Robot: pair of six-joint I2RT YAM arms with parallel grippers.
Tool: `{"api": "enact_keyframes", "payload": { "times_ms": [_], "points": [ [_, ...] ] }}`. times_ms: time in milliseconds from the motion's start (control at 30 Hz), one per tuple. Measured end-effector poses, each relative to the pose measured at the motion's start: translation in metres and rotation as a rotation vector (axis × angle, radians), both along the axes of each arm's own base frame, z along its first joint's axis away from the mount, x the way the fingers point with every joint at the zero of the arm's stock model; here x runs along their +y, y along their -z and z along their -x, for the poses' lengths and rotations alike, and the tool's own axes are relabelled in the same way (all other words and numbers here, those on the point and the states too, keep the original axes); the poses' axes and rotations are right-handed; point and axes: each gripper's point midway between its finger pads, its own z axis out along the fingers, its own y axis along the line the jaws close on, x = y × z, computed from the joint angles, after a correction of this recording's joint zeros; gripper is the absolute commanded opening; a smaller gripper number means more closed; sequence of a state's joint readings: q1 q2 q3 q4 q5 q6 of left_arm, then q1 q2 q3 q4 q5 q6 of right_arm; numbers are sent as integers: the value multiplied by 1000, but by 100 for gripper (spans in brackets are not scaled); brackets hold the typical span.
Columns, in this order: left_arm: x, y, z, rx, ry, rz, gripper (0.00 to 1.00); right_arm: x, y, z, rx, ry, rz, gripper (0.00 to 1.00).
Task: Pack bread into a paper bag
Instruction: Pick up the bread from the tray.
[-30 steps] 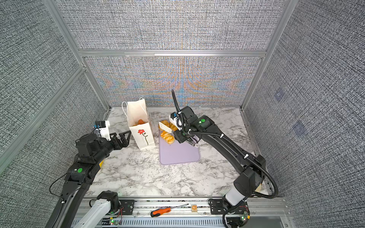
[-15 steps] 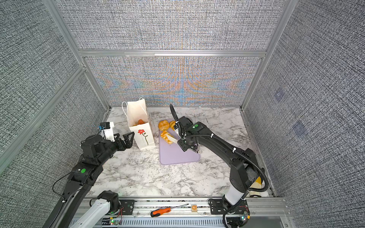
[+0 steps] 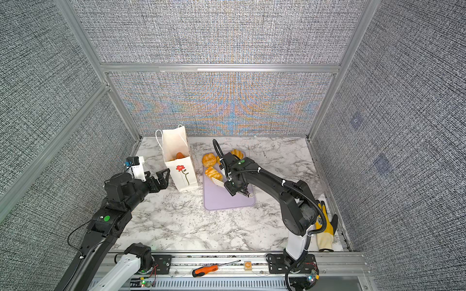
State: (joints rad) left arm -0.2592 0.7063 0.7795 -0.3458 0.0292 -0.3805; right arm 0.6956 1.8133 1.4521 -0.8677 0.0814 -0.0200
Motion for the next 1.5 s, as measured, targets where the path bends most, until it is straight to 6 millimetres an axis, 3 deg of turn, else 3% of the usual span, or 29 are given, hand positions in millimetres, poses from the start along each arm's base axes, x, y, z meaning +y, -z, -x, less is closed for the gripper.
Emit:
{"api": "enact_keyframes", "payload": {
  "times_ms": [600, 1500],
  "points": [
    [1, 12, 0, 39, 1, -21, 99, 18, 21, -10, 45, 2, -7, 61],
    [2, 16, 2, 57, -4, -32, 99, 27, 33, -34, 43, -15, 21, 60]
  ]
}}
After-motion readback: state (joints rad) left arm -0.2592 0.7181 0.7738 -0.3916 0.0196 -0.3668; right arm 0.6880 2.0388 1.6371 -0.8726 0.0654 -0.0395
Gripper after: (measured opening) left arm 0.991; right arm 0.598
